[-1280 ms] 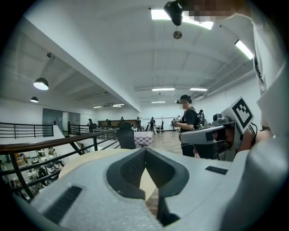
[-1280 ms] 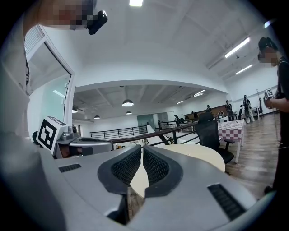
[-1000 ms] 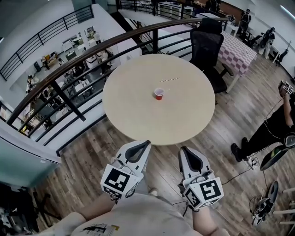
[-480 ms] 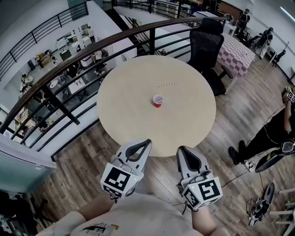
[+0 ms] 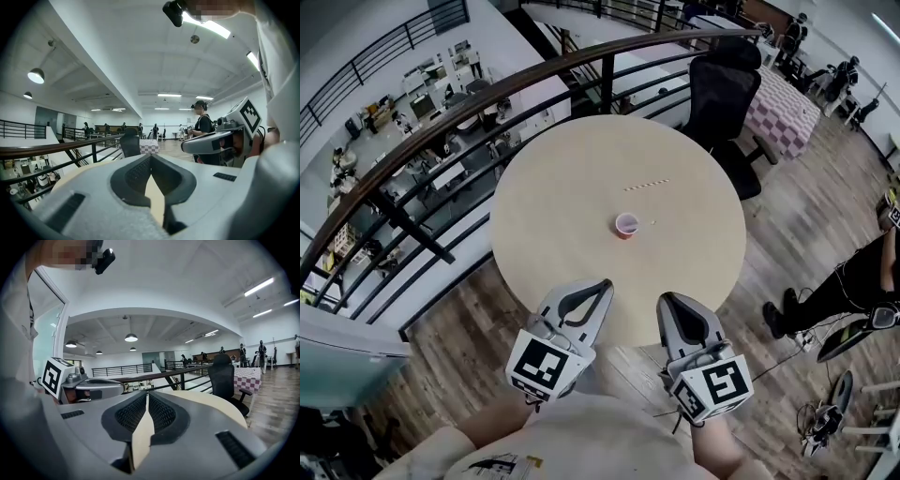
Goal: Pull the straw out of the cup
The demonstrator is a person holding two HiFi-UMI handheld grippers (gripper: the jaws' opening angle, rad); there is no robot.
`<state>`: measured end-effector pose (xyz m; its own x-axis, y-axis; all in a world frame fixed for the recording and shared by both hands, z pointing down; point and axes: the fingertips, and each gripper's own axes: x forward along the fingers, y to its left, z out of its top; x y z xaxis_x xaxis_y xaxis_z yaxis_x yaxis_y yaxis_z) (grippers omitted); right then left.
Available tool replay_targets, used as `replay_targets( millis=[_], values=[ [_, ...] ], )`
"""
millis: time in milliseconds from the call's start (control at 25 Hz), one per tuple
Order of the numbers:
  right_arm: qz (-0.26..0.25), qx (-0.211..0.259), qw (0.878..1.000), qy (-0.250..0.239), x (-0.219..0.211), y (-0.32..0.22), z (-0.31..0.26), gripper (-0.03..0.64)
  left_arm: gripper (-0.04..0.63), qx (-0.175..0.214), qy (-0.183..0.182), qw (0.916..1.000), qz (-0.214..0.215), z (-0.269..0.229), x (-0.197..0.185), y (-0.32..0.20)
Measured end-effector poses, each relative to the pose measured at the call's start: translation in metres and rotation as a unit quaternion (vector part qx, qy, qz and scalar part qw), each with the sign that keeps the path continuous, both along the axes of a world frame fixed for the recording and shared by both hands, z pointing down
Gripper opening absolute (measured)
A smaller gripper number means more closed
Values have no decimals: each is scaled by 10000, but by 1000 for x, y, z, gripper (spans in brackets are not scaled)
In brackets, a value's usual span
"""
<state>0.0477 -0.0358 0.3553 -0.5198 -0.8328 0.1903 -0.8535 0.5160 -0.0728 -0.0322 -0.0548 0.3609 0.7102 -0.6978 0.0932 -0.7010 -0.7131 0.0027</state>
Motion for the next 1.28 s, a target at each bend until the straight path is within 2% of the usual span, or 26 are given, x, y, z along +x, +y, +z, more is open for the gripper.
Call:
replay_targets(
  millis=[160, 360, 560, 920, 1280],
  values=[
    [29, -93, 9999, 102, -13, -35, 0, 29, 12, -16, 26, 9999, 117, 1, -11, -36],
    [195, -100, 9998, 14, -28, -71, -4, 29, 12, -310, 145, 9993, 180, 3, -23, -73],
    [282, 49, 9996, 17, -43, -96, -14, 29, 12, -48, 57, 9994, 326, 2, -32, -101],
    [376, 18, 9992, -95, -39, -121, -14, 29, 12, -49, 57, 9994, 337, 2, -36, -122],
    [317, -43, 9993, -215, -17, -131, -4, 29, 12, -236, -20, 9996, 141, 14, -22, -129]
  ],
)
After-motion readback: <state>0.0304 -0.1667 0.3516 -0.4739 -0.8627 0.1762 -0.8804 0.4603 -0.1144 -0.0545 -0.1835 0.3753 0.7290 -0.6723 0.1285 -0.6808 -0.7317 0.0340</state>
